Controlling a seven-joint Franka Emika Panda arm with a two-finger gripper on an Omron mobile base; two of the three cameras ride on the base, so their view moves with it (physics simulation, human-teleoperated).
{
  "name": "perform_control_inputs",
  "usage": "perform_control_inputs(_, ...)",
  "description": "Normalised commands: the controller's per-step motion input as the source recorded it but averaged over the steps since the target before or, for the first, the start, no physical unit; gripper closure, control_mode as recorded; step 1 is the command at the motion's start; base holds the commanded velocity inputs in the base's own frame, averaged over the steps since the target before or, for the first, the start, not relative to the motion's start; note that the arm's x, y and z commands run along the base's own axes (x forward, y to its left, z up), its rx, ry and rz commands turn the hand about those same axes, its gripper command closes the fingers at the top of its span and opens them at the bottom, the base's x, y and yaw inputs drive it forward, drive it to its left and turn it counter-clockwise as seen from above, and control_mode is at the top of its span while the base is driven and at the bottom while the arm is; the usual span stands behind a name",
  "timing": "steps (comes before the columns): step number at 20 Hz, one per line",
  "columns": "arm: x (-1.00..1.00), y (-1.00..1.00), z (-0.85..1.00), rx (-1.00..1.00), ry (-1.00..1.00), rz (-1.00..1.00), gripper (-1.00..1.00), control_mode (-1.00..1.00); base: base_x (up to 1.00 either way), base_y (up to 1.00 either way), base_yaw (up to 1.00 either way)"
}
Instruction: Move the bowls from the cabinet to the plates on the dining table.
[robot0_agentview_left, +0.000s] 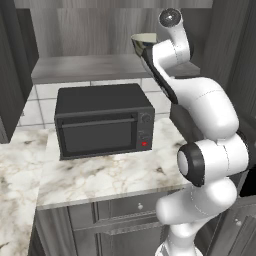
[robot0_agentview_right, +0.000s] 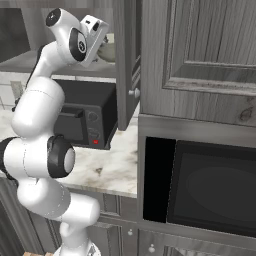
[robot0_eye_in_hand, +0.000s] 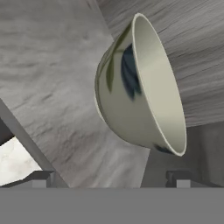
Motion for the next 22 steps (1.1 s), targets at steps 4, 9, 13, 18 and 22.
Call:
perform_control_inputs(4,0.34,-0.01,0.0,0.0,0.0,0.0,-1.0,-1.0,0.0,0.0,0.0)
perform_control_inputs(9,0.27,0.0,0.0,0.0,0.0,0.01,-1.0,-1.0,0.0,0.0,0.0)
perform_control_inputs(13,0.27,0.0,0.0,0.0,0.0,0.01,-1.0,-1.0,0.0,0.0,0.0)
perform_control_inputs(18,0.19,0.0,-0.07,0.0,0.0,0.03,-1.0,-1.0,0.0,0.0,0.0)
perform_control_inputs(22,0.17,0.0,-0.13,0.0,0.0,0.03,-1.0,-1.0,0.0,0.0,0.0)
